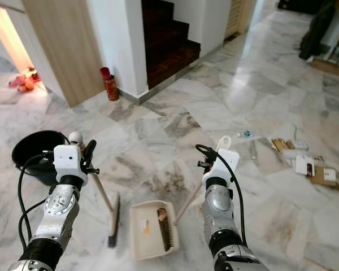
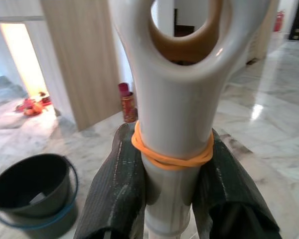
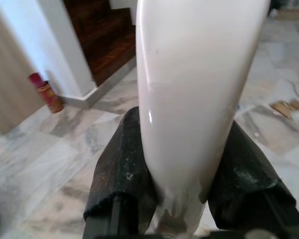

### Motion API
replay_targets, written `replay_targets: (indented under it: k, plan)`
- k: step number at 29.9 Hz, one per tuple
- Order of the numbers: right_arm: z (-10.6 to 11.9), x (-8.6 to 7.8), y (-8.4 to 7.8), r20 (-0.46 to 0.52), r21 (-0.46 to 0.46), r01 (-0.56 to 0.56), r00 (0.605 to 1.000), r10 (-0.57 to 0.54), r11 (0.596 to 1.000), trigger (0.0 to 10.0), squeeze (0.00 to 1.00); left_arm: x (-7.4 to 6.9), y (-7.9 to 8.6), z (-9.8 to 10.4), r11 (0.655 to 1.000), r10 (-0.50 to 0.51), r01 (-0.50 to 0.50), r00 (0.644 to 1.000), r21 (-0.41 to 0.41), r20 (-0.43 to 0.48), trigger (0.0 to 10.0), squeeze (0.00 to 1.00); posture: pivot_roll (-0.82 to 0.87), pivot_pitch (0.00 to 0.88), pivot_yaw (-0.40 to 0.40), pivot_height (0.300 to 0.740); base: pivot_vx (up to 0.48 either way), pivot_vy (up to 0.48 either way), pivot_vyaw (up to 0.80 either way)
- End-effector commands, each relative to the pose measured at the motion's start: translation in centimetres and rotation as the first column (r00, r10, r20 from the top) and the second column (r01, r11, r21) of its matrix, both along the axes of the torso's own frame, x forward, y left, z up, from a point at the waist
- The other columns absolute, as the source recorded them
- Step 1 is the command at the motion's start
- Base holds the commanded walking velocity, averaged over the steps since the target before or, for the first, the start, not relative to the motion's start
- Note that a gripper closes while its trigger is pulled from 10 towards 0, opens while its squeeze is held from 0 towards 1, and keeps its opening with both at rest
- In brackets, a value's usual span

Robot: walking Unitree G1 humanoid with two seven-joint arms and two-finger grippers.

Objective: Sweep floor

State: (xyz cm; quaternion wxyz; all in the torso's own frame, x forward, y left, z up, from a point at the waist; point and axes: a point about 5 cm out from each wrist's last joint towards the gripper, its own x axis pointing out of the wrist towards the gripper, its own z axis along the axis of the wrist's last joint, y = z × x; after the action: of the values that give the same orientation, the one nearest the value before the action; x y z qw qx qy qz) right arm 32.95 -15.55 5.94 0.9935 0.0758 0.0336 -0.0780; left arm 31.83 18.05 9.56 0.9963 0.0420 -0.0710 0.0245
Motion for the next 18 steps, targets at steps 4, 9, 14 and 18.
replay_targets:
  k: [4,9,14,18]
  plan:
    - [1.37,0.56,0.06,0.073,0.011,0.005,0.997,-0.006,1.0,10.0,0.0,0.29,-0.03,0.99,1.0,-0.015,0.014,0.999,0.019,0.042,10.0,0.0,0.09,0.0,0.015,0.74,0.0,0.0,0.8]
    - [1.35,0.55,0.02,0.072,0.011,0.007,0.997,-0.007,1.0,10.0,0.0,0.28,-0.2,1.01,1.0,-0.02,0.02,0.999,0.018,0.044,10.0,0.0,0.09,0.0,0.016,0.74,0.0,0.0,0.8]
    - [1.31,0.51,0.02,0.071,0.011,0.007,0.997,-0.008,1.0,10.0,0.0,0.31,-0.27,1.0,1.0,-0.022,0.021,0.999,0.017,0.042,10.0,0.0,0.09,0.0,0.017,0.74,0.0,0.0,0.8]
    - [1.29,0.51,-0.02,0.071,0.011,0.006,0.997,-0.007,1.0,10.0,0.0,0.36,-0.36,0.99,1.0,-0.021,0.02,0.999,0.016,0.04,10.0,0.0,0.09,0.0,0.013,0.74,0.0,0.0,0.8]
